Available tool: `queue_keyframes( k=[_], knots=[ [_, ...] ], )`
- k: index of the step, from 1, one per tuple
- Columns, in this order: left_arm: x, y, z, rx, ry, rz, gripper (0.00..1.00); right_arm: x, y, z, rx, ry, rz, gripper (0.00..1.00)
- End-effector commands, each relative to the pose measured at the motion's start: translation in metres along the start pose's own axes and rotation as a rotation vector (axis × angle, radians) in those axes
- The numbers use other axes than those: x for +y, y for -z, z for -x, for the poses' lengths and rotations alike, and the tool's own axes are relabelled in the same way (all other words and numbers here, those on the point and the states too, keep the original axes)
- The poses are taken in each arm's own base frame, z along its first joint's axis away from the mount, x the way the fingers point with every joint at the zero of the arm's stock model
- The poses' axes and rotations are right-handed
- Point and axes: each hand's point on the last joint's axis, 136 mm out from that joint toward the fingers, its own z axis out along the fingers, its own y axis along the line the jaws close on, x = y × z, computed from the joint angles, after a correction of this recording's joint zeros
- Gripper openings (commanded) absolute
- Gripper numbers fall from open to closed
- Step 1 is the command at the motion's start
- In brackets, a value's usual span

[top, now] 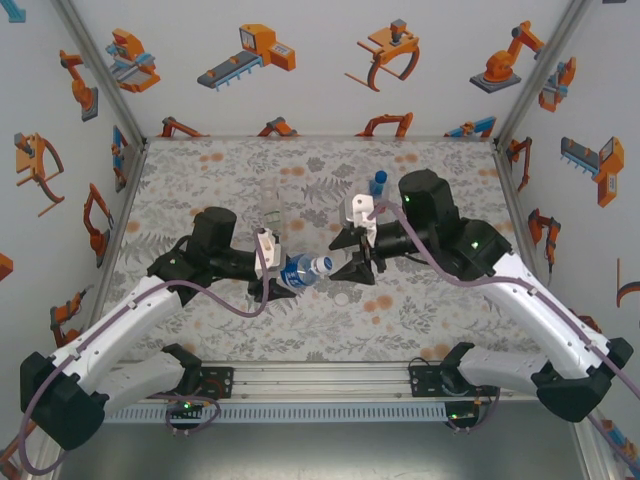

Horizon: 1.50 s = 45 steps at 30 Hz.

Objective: Screw on the bottle caps

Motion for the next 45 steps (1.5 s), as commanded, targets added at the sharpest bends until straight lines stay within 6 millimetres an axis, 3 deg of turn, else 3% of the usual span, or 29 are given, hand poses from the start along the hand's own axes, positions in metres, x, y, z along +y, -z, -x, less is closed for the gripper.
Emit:
queue_keyframes(
  k=[1,22,26,29,33,40,45],
  knots=[
    [-0.008,0.005,0.018,-0.052,-0.03,-0.042,0.0,0.009,-0.001,0.004,-0.056,0.148,0.035,0.51],
    [-0.006,0.003,0.017,-0.047,-0.025,-0.045,0.0,0.007,-0.014,-0.002,-0.069,0.147,0.024,0.41],
    [-0.005,0.002,0.016,-0.044,-0.021,-0.046,0.0,0.007,-0.015,-0.002,-0.064,0.139,0.024,0.33],
    [-0.003,0.0,0.014,-0.033,-0.011,-0.043,0.0,0.001,-0.017,-0.005,-0.041,0.065,-0.008,0.21],
    [0.003,0.0,0.012,-0.01,-0.008,-0.023,0.0,-0.022,-0.022,-0.016,0.0,-0.235,-0.106,0.0],
    [0.014,-0.002,0.006,0.027,-0.013,0.022,0.0,-0.065,-0.019,-0.053,0.001,-0.991,-0.407,0.0],
    [0.017,-0.004,0.005,0.028,-0.022,0.024,0.0,-0.071,-0.022,-0.092,-0.035,-1.552,-0.546,0.0]
  ],
)
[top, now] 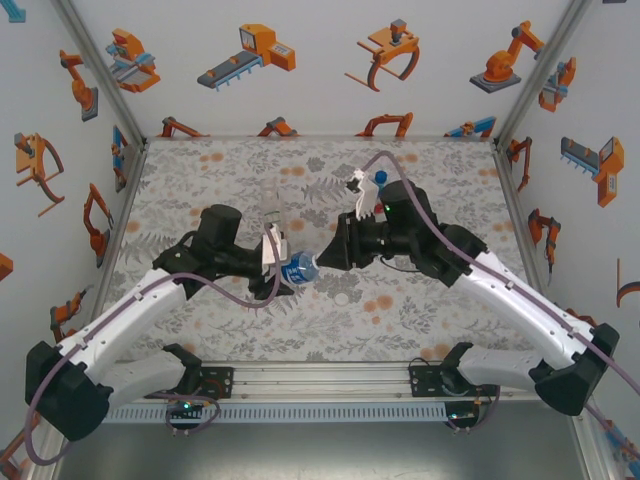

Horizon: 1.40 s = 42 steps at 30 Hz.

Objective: Screw on the bottle caps

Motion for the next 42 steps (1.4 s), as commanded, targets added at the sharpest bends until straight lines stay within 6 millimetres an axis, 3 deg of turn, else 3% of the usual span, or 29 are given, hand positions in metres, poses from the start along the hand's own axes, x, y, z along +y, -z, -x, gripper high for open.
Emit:
queue_keyframes(
  k=[1,3,6,12,16,22,30,34,42],
  knots=[
    [0.002,0.004,0.029,-0.078,-0.091,-0.012,0.0,-0.037,-0.014,-0.011,-0.035,-0.56,-0.141,0.0],
    [0.004,0.003,0.03,-0.078,-0.091,-0.008,0.0,-0.039,-0.019,-0.01,-0.062,-0.661,-0.109,0.0],
    [0.005,0.001,0.031,-0.083,-0.094,-0.011,0.0,-0.035,-0.021,-0.007,-0.089,-0.682,-0.056,0.0],
    [0.007,0.0,0.032,-0.085,-0.094,-0.015,0.0,-0.024,-0.004,0.01,-0.115,-0.49,-0.04,0.39],
    [0.004,0.0,0.032,-0.088,-0.081,-0.029,0.0,-0.012,0.018,0.028,-0.149,-0.265,-0.015,0.51],
    [-0.004,0.002,0.031,-0.082,-0.067,-0.057,0.0,0.027,0.043,0.033,-0.157,0.291,0.102,0.56],
    [-0.014,0.007,0.029,-0.071,-0.046,-0.077,0.0,0.064,0.059,0.003,-0.12,0.95,0.299,0.54],
    [-0.017,0.008,0.031,-0.081,-0.048,-0.086,0.0,0.073,0.062,-0.011,-0.138,1.138,0.392,0.54],
    [-0.02,0.009,0.037,-0.103,-0.051,-0.109,0.0,0.075,0.056,-0.021,-0.173,1.187,0.468,0.54]
  ],
)
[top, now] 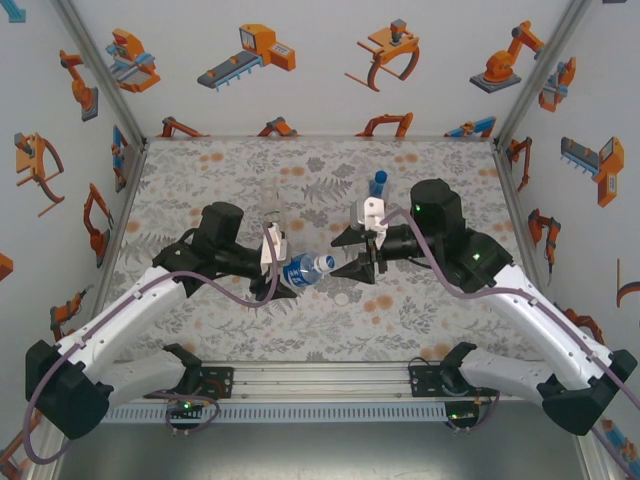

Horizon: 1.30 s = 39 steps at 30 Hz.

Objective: Screw on the bottle caps

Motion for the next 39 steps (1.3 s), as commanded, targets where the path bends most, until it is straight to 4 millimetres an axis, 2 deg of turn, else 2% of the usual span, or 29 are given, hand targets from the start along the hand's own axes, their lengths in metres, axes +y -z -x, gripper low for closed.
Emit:
queue_keyframes(
  k=[1,6,15,19,22,25,28,31,35,39],
  knots=[
    [-0.007,0.005,0.019,-0.049,-0.042,-0.035,0.0,0.01,-0.001,0.007,-0.057,0.106,0.052,0.53],
    [-0.009,0.005,0.02,-0.056,-0.041,-0.044,0.0,0.009,-0.006,-0.002,-0.05,0.096,0.053,0.5],
    [-0.009,0.004,0.019,-0.055,-0.036,-0.049,0.0,0.009,-0.013,-0.004,-0.058,0.086,0.07,0.4],
    [-0.009,0.004,0.019,-0.052,-0.052,-0.05,0.0,0.008,-0.015,-0.008,-0.048,0.065,0.068,0.29],
    [-0.009,0.005,0.019,-0.047,-0.07,-0.047,0.0,0.001,-0.017,-0.011,-0.033,-0.003,0.031,0.15],
    [-0.004,0.004,0.017,-0.031,-0.09,-0.027,0.0,-0.021,-0.02,-0.015,-0.027,-0.205,-0.078,0.0],
    [0.006,0.002,0.012,-0.008,-0.109,0.015,0.0,-0.051,-0.02,-0.029,-0.043,-0.551,-0.243,0.0],
    [0.018,-0.001,0.007,0.011,-0.127,0.067,0.0,-0.073,-0.016,-0.059,-0.046,-0.959,-0.419,0.0],
    [0.032,-0.005,-0.001,0.027,-0.136,0.112,0.0,-0.078,-0.014,-0.106,-0.041,-1.434,-0.577,0.0],
    [0.04,-0.009,-0.01,0.021,-0.117,0.131,0.0,-0.076,-0.018,-0.125,-0.062,-1.665,-0.619,0.0]
  ],
)
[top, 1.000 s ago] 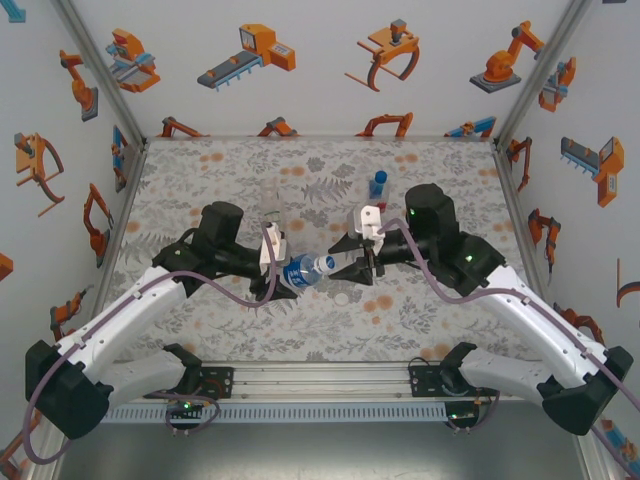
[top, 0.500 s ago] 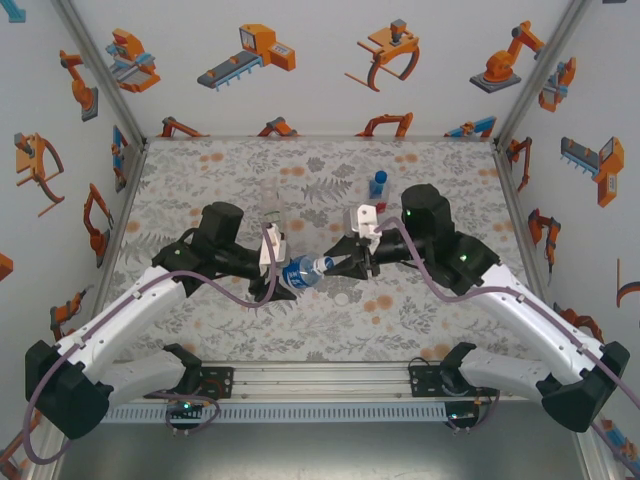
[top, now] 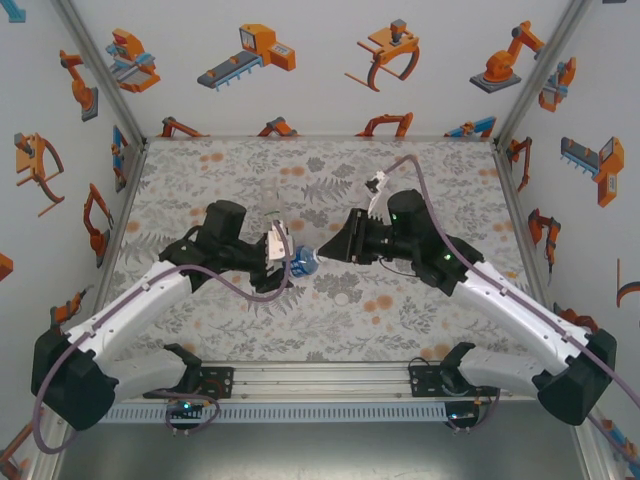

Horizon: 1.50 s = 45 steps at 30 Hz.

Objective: Screw on the bottle caps

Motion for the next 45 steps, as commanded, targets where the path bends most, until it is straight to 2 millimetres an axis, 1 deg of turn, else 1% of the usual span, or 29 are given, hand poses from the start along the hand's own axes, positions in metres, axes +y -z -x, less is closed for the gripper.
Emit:
queue_keyframes(
  k=[1,4,5,7,9,12,13,15,18,20,22,24,26,27,28,30,33,38,45],
  knots=[
    [0.005,-0.002,0.025,-0.113,-0.1,0.001,0.0,-0.03,-0.012,-0.008,-0.013,-0.368,-0.112,0.0],
    [0.004,-0.007,0.013,-0.061,-0.098,-0.015,0.0,-0.023,-0.011,-0.004,-0.01,-0.364,-0.105,0.0],
    [0.004,-0.008,0.012,-0.047,-0.092,-0.02,0.0,-0.022,-0.01,-0.003,-0.009,-0.336,-0.109,0.02],
    [0.004,-0.008,0.012,-0.039,-0.083,-0.033,0.0,-0.017,-0.004,0.003,-0.01,-0.24,-0.121,0.24],
    [0.004,-0.009,0.011,-0.037,-0.086,-0.037,0.0,-0.012,0.003,0.009,-0.014,-0.135,-0.12,0.41],
    [0.004,-0.01,0.009,-0.029,-0.09,-0.041,0.0,0.006,0.016,0.022,-0.041,0.075,-0.078,0.56],
    [0.004,-0.01,0.009,-0.025,-0.091,-0.044,0.0,0.013,0.022,0.026,-0.056,0.159,-0.065,0.58],
    [0.004,-0.01,0.009,-0.026,-0.089,-0.046,0.0,0.025,0.03,0.032,-0.075,0.339,-0.042,0.59],
    [0.001,-0.01,0.011,-0.039,-0.09,-0.063,0.0,0.042,0.038,0.029,-0.073,0.609,0.018,0.59],
    [-0.001,-0.01,0.013,-0.049,-0.09,-0.075,0.0,0.054,0.041,0.018,-0.043,0.785,0.098,0.59],
    [-0.003,-0.01,0.015,-0.062,-0.092,-0.089,0.0,0.067,0.048,-0.002,0.003,0.969,0.218,0.58],
    [-0.006,-0.009,0.017,-0.075,-0.093,-0.105,0.0,0.075,0.056,-0.017,0.024,1.113,0.314,0.59],
    [-0.009,-0.008,0.02,-0.088,-0.094,-0.122,0.0,0.079,0.064,-0.036,0.041,1.257,0.411,0.59],
    [-0.011,-0.008,0.021,-0.095,-0.094,-0.132,0.0,0.076,0.066,-0.043,0.045,1.319,0.441,0.59],
    [-0.013,-0.007,0.023,-0.105,-0.096,-0.145,0.0,0.074,0.066,-0.047,0.037,1.364,0.449,0.59],
    [-0.016,-0.006,0.025,-0.12,-0.095,-0.164,0.0,0.07,0.064,-0.046,0.018,1.401,0.435,0.6],
    [-0.02,-0.006,0.027,-0.13,-0.093,-0.188,0.0,0.068,0.059,-0.046,0.028,1.4,0.442,0.58],
    [-0.023,-0.007,0.029,-0.145,-0.086,-0.212,0.0,0.066,0.051,-0.051,0.053,1.379,0.469,0.53],
    [-0.023,-0.006,0.029,-0.145,-0.085,-0.22,0.0,0.062,0.044,-0.049,0.042,1.373,0.451,0.46]
  ],
)
